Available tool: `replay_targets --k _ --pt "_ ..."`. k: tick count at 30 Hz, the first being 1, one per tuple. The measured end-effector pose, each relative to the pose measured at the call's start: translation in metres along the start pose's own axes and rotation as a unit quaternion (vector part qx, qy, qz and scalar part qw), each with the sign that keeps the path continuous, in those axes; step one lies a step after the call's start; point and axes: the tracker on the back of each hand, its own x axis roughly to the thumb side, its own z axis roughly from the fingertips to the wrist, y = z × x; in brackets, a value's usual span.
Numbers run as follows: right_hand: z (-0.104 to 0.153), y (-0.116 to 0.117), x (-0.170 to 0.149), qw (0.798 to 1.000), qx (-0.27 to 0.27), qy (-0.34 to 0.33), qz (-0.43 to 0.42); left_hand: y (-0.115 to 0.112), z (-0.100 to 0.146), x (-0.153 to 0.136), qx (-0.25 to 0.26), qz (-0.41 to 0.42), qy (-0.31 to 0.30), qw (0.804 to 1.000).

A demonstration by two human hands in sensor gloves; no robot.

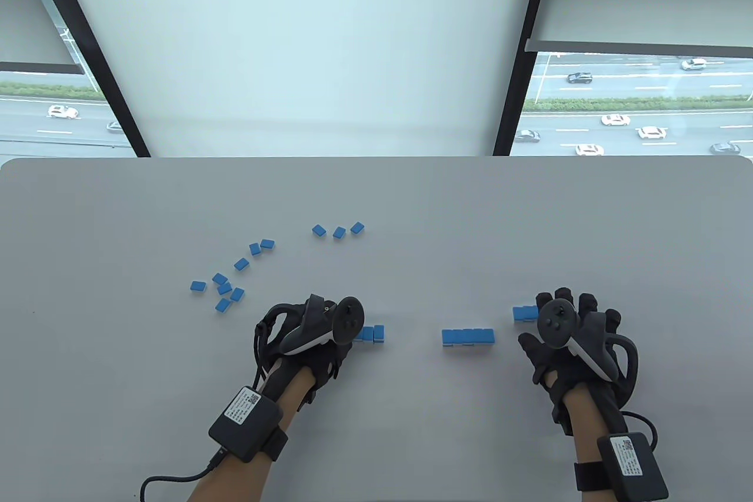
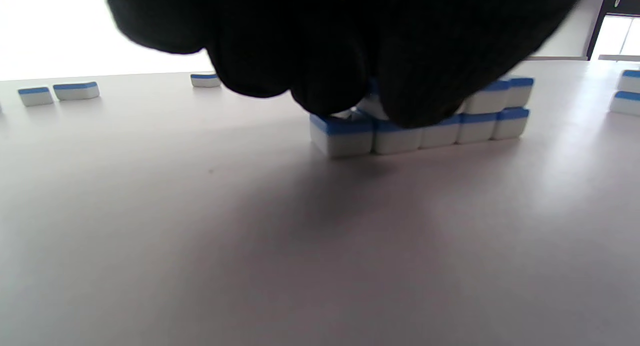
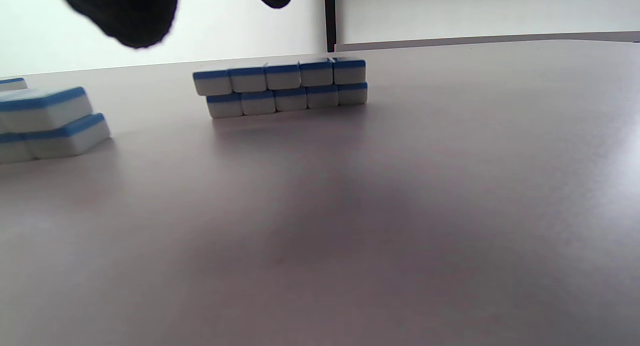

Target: Build mahjong tile wall

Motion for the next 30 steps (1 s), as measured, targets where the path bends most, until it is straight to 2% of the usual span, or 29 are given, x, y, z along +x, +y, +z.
replay_targets --k 5,9,13,16,20,24,30 --pt "0.000 -0.001 -0.001 1.000 -0.003 0.001 0.000 0.005 0.002 -0.004 -0.016 0.001 0.006 1.000" --pt "0.000 -0.002 -0.001 1.000 -0.007 0.001 0.000 0.019 0.006 -0.014 -0.014 0.018 0.007 1.000" --pt "0.000 -0.002 -0.002 1.000 -0.010 -0.001 -0.002 0.040 -0.002 -0.025 0.036 0.028 0.013 0.999" --pt "0.000 -0.003 -0.002 1.000 -0.012 -0.002 -0.001 0.054 -0.027 -0.034 0.064 0.014 0.026 0.998" --pt "0.000 -0.003 -0.002 1.000 -0.014 -0.003 0.000 0.058 -0.076 -0.043 0.052 -0.043 0.044 0.997" --pt "-0.001 -0.002 -0.001 1.000 -0.014 -0.005 0.007 0.050 -0.121 -0.048 0.037 -0.107 0.056 0.992" --pt "-0.001 -0.001 0.000 1.000 -0.014 -0.006 0.011 0.030 -0.167 -0.052 -0.016 -0.123 0.079 0.989"
